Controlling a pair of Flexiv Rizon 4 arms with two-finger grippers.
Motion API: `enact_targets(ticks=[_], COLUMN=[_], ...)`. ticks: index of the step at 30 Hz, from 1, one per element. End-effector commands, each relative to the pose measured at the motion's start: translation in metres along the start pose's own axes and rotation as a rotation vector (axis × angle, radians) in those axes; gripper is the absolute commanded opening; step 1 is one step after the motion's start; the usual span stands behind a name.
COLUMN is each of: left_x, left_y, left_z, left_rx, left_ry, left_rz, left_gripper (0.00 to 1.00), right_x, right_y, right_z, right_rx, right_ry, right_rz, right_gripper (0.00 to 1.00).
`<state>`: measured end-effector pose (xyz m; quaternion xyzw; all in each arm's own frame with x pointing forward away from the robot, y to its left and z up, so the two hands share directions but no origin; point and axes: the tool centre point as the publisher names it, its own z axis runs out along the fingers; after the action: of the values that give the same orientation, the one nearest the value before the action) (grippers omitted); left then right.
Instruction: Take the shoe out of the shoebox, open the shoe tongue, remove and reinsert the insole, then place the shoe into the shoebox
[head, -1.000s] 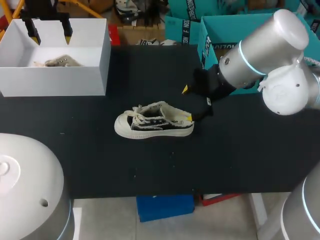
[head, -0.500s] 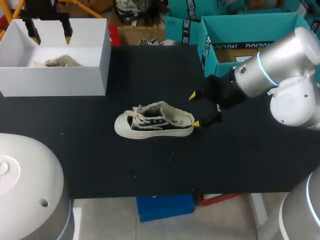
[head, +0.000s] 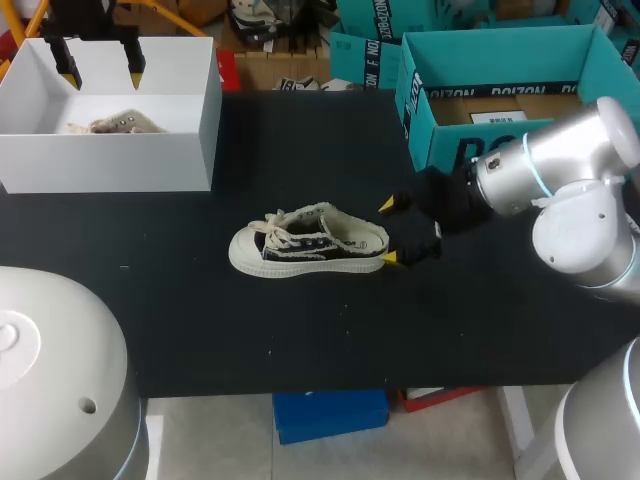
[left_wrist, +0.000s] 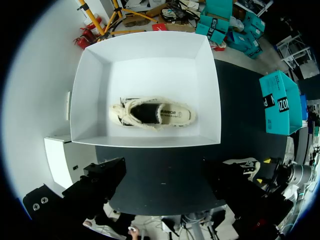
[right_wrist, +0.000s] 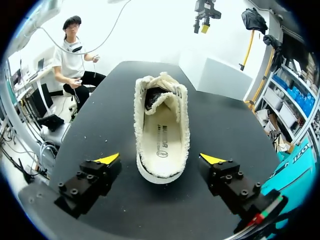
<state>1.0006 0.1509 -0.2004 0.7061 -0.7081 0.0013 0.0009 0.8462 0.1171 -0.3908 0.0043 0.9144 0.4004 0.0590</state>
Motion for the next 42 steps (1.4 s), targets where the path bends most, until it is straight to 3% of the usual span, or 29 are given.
enact_targets(ticks=[1, 20, 42], left_x=[0.0, 0.0, 0.0], left_y=[0.0, 0.0, 0.0], left_z=[0.0, 0.0, 0.0], left_rx=[-0.001, -0.001, -0.001], left_ry=[-0.001, -0.001, -0.001], left_rz=[-0.001, -0.001, -0.001], left_gripper=[1.0, 1.0, 1.0], right_x=[-0.003, -0.011, -0.001], right_y=[-0.006, -0.006, -0.01], right_z=[0.008, 0.033, 0.062], right_rx=[-0.074, -0.115, -0.136], right_ry=[-0.009, 0.047, 0.071], right_rz=[0.003, -0.017, 0.028], right_gripper=[1.0, 1.0, 1.0])
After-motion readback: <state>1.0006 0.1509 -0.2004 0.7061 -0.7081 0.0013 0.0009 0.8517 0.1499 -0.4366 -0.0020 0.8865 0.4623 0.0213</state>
